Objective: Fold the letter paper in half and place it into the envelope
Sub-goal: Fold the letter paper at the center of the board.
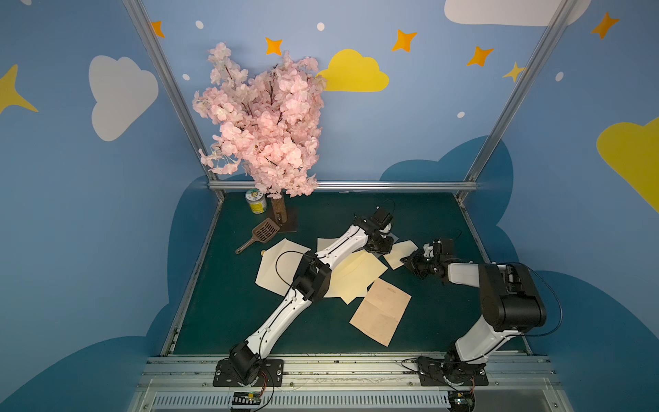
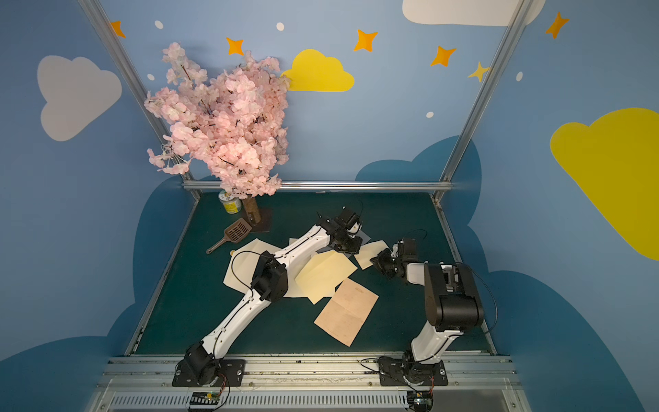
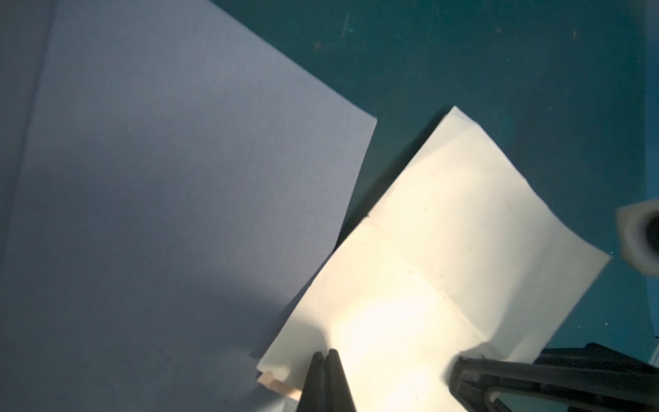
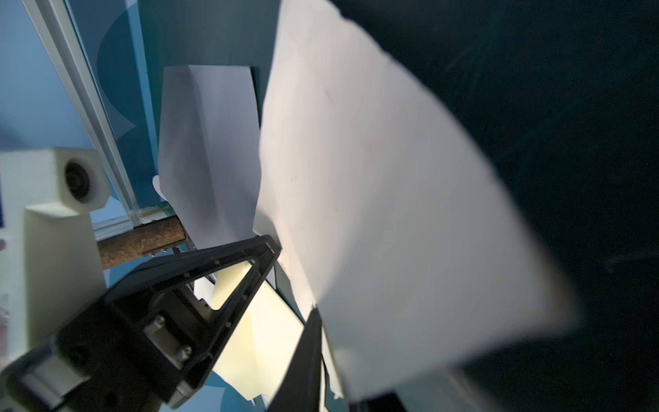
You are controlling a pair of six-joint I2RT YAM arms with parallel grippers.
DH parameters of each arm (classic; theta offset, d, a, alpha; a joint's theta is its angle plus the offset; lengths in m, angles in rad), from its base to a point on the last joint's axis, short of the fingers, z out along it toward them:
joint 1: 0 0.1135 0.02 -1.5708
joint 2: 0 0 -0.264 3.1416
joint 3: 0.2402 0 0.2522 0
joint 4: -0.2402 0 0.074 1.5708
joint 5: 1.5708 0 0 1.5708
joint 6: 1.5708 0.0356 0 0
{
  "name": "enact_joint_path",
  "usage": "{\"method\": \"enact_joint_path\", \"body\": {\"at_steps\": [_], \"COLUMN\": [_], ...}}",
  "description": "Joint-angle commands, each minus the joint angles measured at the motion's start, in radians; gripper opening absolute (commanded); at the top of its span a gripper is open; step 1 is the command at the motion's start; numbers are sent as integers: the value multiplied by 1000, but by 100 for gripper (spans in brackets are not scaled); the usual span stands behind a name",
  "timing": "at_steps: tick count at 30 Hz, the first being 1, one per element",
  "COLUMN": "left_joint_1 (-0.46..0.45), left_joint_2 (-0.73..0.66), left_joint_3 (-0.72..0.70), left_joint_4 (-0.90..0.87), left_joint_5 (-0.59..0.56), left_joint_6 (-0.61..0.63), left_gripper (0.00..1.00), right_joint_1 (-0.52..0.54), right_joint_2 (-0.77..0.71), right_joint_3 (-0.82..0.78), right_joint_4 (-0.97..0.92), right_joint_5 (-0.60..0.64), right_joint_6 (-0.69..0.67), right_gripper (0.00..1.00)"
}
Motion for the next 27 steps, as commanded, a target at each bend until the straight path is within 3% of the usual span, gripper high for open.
{"method": "enact_joint_path", "body": {"at_steps": [1,3,8,11,15,18,22,27], "left_joint_1": [0,3,24,42,69,75,78,92], "left_joint_2": [32,24,-35,-89,-173,-225,-287,-342], "left_joint_3": [-5,-5,-4,-13,-84,-127,-198,-288], "left_joint_4": [-105,-105,-94,-93,-96,-89,-23,75], "left_joint_5": [1,1,14,45,75,81,122,215], "left_joint_6": [13,7,-51,-75,-130,-159,-208,-300], "left_gripper": [2,2,5,19,52,70,85,85], "right_joint_1": [7,7,5,0,-11,-16,-22,-19], "right_joint_2": [17,16,-26,-66,-113,-128,-122,-116], "right_joint_3": [44,63,129,168,204,223,233,207], "right_joint_4": [-24,-52,-162,-226,-266,-259,-204,-63], "right_joint_5": [-11,-14,-31,-50,-82,-101,-131,-156], "right_joint_6": [-38,-51,-88,-106,-99,-71,-9,92], "right_gripper": [7,0,0,0,0,0,0,0]}}
